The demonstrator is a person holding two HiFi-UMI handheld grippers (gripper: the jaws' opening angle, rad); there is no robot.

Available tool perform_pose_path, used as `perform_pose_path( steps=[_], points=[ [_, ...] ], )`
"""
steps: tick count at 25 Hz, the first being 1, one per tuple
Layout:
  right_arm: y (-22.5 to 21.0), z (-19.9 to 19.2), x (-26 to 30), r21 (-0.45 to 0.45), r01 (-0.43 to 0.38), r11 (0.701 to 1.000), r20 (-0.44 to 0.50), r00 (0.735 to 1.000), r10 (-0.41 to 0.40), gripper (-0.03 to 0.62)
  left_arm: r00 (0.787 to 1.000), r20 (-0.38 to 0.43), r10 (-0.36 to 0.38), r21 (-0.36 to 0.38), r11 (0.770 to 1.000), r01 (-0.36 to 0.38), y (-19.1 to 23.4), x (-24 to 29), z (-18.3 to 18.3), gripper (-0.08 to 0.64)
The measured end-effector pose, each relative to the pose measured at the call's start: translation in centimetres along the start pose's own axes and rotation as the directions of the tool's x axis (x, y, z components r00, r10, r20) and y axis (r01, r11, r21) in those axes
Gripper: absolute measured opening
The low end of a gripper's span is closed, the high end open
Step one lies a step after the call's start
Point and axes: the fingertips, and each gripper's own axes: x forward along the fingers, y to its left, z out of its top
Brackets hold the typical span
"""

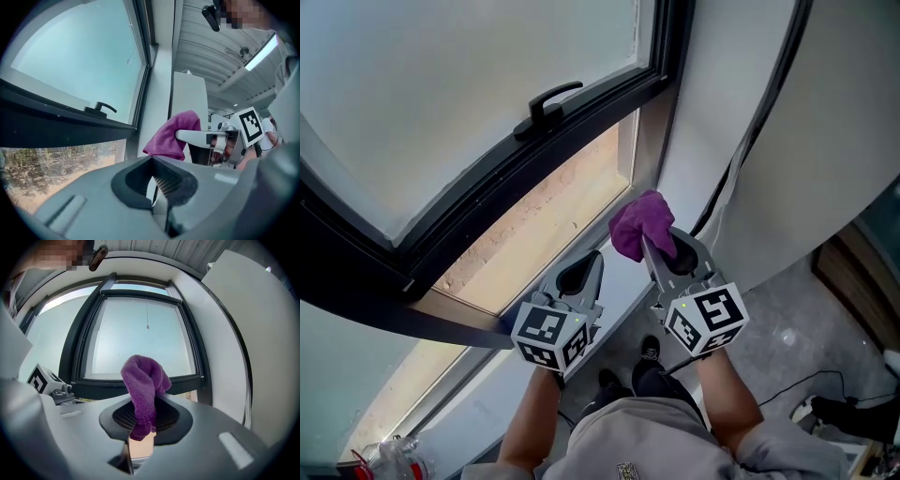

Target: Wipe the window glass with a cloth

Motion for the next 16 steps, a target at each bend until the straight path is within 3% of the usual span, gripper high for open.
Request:
perform_pose_path(
  steps=[16],
  points=[
    [1.4,0.0,0.0,0.028,-0.062,0.998,-0.013,0.998,0.062,0.086,0.999,0.010,0.052,0.006,0.999,-0.052,0.2,-2.1,1.2,0.000]
  ],
)
